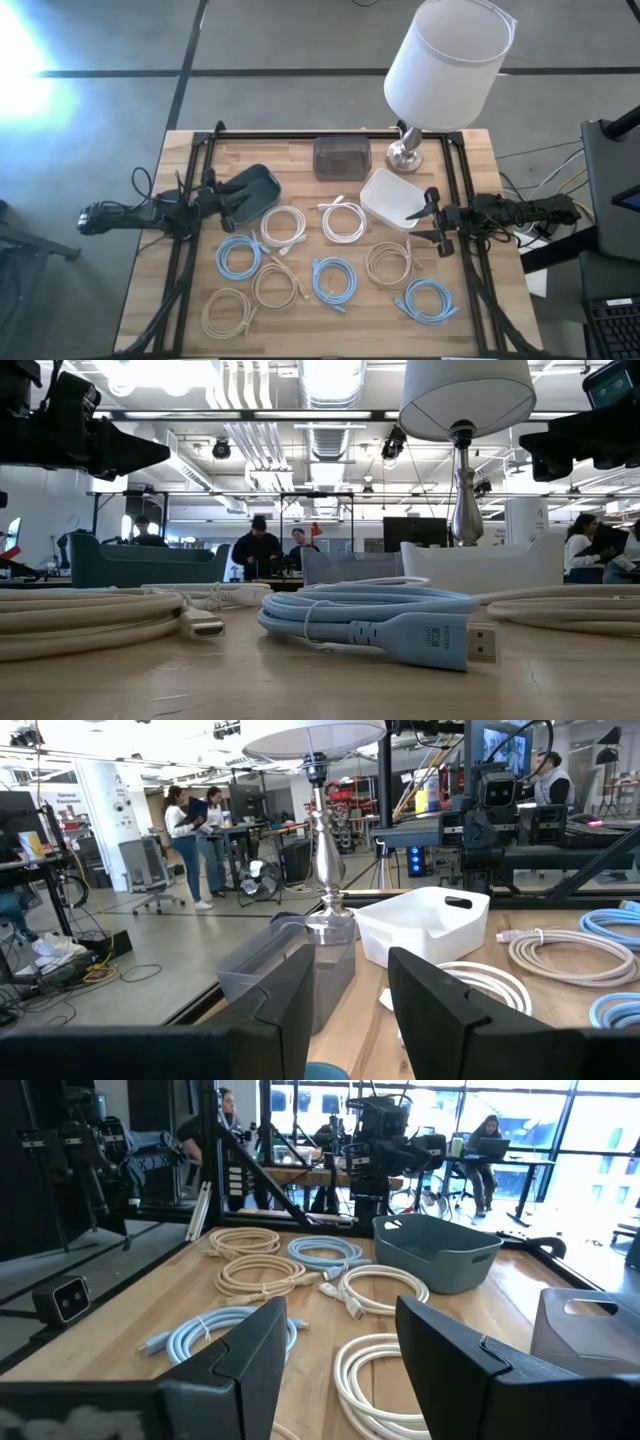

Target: Sort HDMI cables

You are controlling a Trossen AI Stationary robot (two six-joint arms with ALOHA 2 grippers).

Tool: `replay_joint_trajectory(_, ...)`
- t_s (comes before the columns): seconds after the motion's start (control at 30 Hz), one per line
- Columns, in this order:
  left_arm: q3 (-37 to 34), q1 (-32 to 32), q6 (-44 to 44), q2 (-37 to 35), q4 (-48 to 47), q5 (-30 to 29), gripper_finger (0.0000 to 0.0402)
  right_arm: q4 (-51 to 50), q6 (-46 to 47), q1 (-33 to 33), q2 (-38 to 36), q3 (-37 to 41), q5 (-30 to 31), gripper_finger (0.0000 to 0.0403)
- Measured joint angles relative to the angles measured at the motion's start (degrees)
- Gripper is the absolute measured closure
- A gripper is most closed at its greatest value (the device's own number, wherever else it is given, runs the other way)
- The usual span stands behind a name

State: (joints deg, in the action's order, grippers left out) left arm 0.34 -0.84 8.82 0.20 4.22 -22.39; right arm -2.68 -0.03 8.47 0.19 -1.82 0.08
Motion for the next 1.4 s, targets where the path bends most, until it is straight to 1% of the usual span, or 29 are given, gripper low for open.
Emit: replay_joint_trajectory(1.4, 0.0, 0.0, -0.3, 0.0, 1.0, 0.0, 0.0268, 0.0, 0.0, 0.0, 0.0, 0.0, 0.0, 0.0218)
